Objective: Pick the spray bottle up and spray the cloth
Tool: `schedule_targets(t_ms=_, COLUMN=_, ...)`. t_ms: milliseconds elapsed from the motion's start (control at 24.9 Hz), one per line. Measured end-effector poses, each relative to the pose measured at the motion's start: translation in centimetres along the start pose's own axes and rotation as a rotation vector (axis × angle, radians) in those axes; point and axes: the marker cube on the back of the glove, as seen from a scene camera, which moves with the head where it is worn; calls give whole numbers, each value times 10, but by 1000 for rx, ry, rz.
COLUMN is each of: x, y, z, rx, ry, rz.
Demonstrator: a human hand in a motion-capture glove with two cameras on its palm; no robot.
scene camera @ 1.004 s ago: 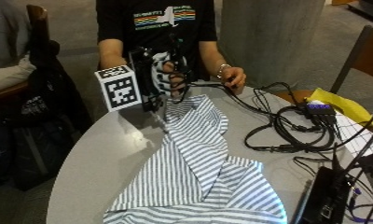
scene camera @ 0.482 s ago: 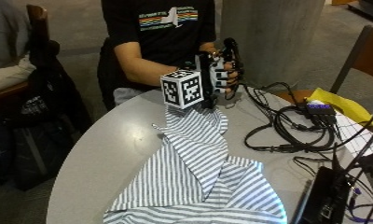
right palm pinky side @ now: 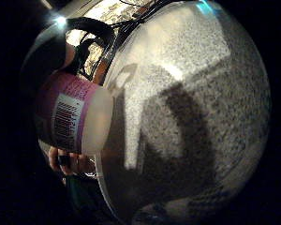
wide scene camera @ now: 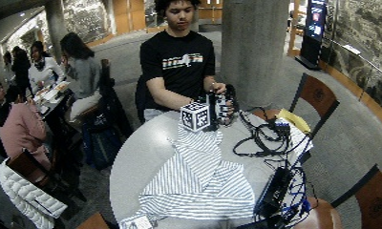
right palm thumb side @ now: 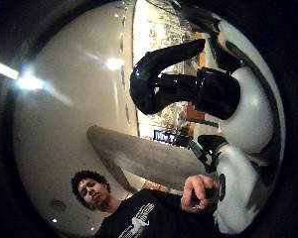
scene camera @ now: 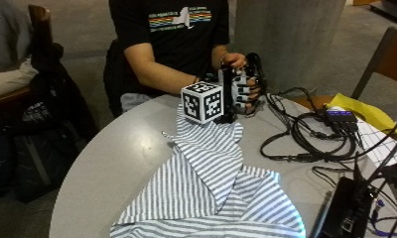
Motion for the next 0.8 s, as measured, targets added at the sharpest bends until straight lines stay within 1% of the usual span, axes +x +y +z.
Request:
schedule_targets(t_ms=201, x=-11, y=14, z=-14, rx=-1, ry=-9, rz=-3)
schedule_targets(t_ms=442, x=-31, y=47, z=-70, rx=75, ry=15, rz=41)
schedule_targets(t_ms=562, x=-35, y=75, z=-109, rx=136, ry=109, rz=57)
schedule_targets(t_ms=803, x=-38, y=130, z=-183, rx=289, ry=402, rz=99)
